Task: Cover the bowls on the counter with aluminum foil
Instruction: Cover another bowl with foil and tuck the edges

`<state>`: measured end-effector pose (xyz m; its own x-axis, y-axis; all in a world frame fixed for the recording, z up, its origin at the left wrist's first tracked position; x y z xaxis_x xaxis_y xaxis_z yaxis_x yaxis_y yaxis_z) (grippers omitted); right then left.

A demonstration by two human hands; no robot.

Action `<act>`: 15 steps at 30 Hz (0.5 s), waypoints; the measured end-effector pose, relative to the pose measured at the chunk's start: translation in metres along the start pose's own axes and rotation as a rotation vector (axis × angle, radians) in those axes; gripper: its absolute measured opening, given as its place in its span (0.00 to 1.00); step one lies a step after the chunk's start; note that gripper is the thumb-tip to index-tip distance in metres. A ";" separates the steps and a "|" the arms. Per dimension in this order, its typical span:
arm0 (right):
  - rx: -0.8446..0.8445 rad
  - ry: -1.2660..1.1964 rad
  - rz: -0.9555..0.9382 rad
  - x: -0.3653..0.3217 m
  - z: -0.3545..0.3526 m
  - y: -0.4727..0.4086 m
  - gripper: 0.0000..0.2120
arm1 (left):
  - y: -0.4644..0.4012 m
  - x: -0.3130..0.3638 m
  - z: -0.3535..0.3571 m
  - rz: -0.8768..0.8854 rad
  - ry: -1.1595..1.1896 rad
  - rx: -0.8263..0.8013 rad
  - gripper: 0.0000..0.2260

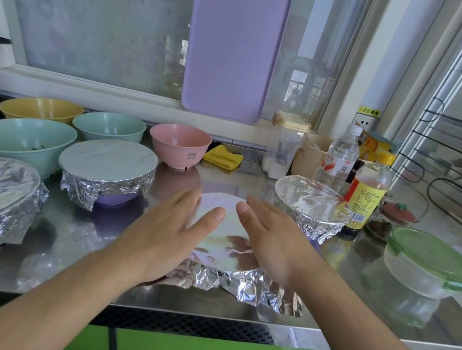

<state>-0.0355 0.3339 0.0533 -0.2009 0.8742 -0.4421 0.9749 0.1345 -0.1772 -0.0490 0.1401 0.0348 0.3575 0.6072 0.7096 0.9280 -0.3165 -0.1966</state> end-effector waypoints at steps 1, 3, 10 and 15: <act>0.009 0.001 -0.005 0.001 0.001 0.002 0.24 | 0.000 -0.001 0.000 -0.010 0.002 0.016 0.40; 0.020 0.017 -0.016 0.002 0.001 0.007 0.23 | 0.001 -0.002 -0.001 -0.010 0.019 0.043 0.39; 0.038 0.020 -0.036 0.005 0.003 0.014 0.30 | 0.007 -0.005 0.001 0.045 0.128 0.163 0.36; 0.059 -0.005 -0.021 0.004 0.003 0.015 0.22 | 0.014 -0.018 0.007 0.047 0.266 0.150 0.46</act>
<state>-0.0219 0.3378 0.0465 -0.2219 0.8690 -0.4423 0.9633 0.1249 -0.2378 -0.0422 0.1297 0.0144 0.3782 0.3759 0.8459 0.9235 -0.2165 -0.3167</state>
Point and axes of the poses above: each hand's wrist, its own y-axis away from the middle knuckle, its own z-axis out of the palm, x = y × z, the point moved 5 cm from there along -y, towards the middle knuckle, and after that the axes turned 6 degrees about y, right-handed, at the moved point
